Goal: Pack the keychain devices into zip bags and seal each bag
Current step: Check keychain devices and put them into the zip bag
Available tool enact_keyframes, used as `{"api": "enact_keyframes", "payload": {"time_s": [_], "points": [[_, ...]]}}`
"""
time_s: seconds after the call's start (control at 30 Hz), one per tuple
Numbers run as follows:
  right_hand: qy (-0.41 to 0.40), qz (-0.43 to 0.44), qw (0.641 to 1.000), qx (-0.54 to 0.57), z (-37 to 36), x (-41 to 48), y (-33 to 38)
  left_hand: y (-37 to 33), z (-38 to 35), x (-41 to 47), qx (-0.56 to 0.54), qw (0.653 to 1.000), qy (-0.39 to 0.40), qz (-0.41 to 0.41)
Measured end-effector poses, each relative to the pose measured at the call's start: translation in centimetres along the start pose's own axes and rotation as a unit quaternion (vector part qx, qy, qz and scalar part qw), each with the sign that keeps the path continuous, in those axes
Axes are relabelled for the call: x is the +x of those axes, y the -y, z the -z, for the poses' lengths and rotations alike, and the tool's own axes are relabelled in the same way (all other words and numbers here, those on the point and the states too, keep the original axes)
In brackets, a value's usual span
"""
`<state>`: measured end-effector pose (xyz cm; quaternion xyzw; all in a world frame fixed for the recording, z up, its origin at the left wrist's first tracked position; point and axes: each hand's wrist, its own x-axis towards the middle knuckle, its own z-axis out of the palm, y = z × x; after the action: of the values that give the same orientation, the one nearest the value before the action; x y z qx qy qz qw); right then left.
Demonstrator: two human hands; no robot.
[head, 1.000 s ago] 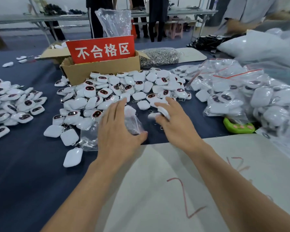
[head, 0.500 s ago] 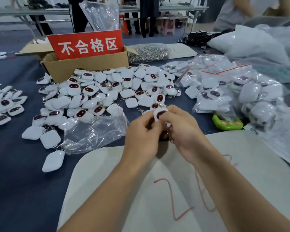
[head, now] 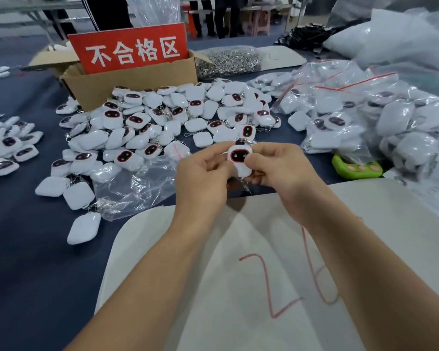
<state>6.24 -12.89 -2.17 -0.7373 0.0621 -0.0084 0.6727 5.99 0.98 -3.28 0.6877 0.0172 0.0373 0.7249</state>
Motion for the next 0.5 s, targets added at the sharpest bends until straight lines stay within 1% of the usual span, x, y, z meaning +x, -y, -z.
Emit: {"api": "enact_keyframes", "payload": {"time_s": [0.17,0.37,0.5], "points": [[-0.016,0.004,1.0,-0.007,0.12,0.24,-0.09,-0.15,-0.06,-0.12,-0.016,1.0,0.017,0.01],[-0.048,-0.02,0.998,-0.037,-0.1,0.18,-0.12,-0.5,-0.05,-0.48,-0.008,0.999,0.022,0.024],[-0.034,-0.004,0.999,-0.04,-0.05,-0.04,0.05,-0.75,-0.17,-0.51,-0.011,0.999,0.017,0.032]]}}
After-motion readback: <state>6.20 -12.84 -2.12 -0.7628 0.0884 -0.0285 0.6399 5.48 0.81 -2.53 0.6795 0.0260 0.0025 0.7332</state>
